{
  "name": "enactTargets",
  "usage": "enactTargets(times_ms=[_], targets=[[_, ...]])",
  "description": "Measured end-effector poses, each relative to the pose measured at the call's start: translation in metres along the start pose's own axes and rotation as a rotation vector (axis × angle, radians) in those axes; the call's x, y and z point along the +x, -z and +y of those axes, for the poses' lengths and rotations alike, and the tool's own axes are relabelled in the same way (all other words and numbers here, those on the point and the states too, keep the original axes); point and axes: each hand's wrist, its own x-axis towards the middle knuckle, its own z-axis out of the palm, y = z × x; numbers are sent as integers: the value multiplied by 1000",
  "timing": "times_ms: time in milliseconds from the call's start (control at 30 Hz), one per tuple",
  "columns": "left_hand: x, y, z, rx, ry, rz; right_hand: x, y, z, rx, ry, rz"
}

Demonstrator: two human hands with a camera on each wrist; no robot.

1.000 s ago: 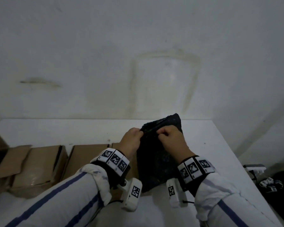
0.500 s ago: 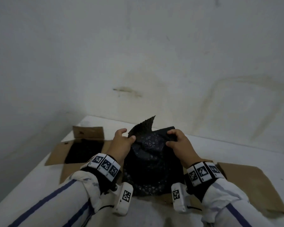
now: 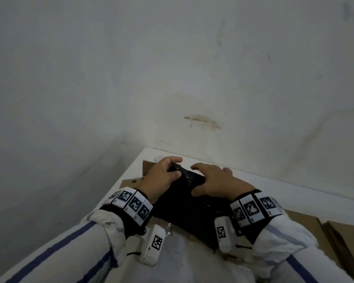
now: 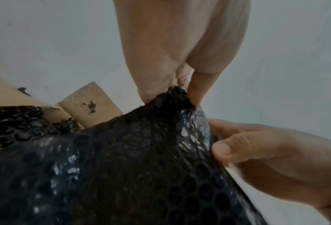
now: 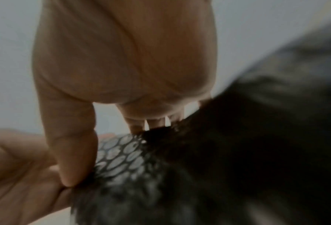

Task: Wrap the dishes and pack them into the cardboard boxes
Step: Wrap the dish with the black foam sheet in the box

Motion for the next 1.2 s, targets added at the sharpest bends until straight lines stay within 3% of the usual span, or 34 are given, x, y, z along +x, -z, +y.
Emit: enactTargets(times_ms=[100,200,333,400,467,533,567,633,733,867,1000,1100,1133,1200], targets=[[4,5,3,25,-44,-15,9,-4,-10,48,75,-19],[11,16,-2,74,-75,-31,15,-1,-9,380,128,-14],[13,30,-6,-41,93,-284,26,0,-3,884,92,-83],[15,42,-10,49,209,-372,34,-5,2,972,65,-126],[19,55,-16,277,291,-398,40,-12,4,1025,26,-141],[22,69,-28,431,375,-273,48,-21,4,1086,-41,-119],[21,74,-35,404,425,-175,54,-28,4,1124,-77,-107],[18,80,-49,165,528,5,63,-41,2,1205,-150,-85],[13,79,-61,-91,621,64,75,-62,-6,1250,-222,-3],[19,76,-66,49,489,163,93,-86,-17,1225,-286,135],[25,72,-74,281,412,289,102,-90,-22,802,-279,176],[24,73,-81,642,145,392,110,-94,-24,572,-292,135],[25,76,-87,816,27,349,112,-94,-26,539,-300,137],[28,84,-88,1052,-8,91,115,-96,-28,468,-283,153]])
